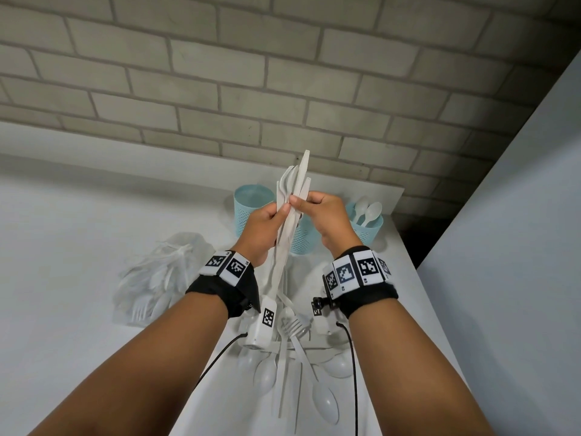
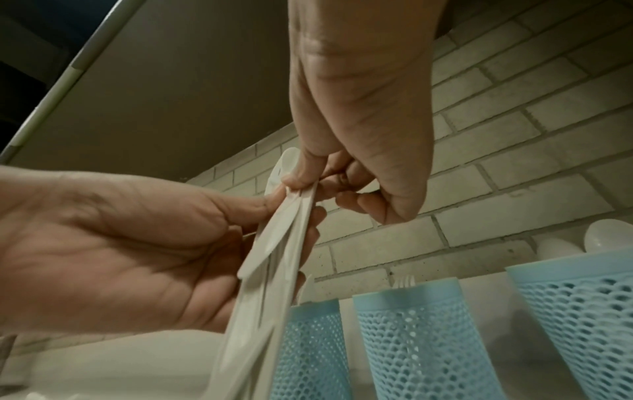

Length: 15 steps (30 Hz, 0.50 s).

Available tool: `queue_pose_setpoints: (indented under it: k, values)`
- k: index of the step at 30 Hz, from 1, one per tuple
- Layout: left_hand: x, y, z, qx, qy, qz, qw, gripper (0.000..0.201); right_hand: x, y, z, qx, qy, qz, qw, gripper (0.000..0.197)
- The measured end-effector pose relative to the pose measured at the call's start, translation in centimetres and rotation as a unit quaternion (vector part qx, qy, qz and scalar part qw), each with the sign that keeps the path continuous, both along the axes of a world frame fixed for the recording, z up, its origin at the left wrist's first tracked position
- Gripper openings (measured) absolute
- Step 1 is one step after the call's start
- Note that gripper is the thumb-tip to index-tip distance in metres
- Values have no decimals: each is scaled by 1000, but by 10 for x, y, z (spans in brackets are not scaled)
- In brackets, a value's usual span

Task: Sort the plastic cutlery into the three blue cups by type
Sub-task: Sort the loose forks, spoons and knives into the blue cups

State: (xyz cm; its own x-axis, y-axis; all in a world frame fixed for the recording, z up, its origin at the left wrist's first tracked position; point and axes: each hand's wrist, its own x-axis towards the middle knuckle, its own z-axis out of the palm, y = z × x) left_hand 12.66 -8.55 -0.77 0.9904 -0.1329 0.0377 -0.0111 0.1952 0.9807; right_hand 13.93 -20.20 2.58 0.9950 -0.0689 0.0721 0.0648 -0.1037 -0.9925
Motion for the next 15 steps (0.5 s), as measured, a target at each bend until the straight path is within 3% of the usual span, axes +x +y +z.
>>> queue_pose_setpoints:
  k: [2,3,6,7,11,15]
  values:
    - [2,1,-4,-6,8,-6,1000,54,-1,2,1,8,-3,-10,1000,8]
    - [2,2,-4,-11,11,-9,1000,53,-1,3,2,14,-4,-13,1000,9]
    - [-2,2,3,-27,8,-24,999,21,-3,6,5,38,5,-4,999,7]
    - [-2,2,3,-31,9,-27,999,18,-3,6,6,50,11,-6,999,6]
    - [2,4,2,-39,9,-39,998,21,-3,8,6,88,19,-19,996,19]
    - [3,4,-1,-63,12,-27,998,25,-5,13,3,60,44,-12,997,28]
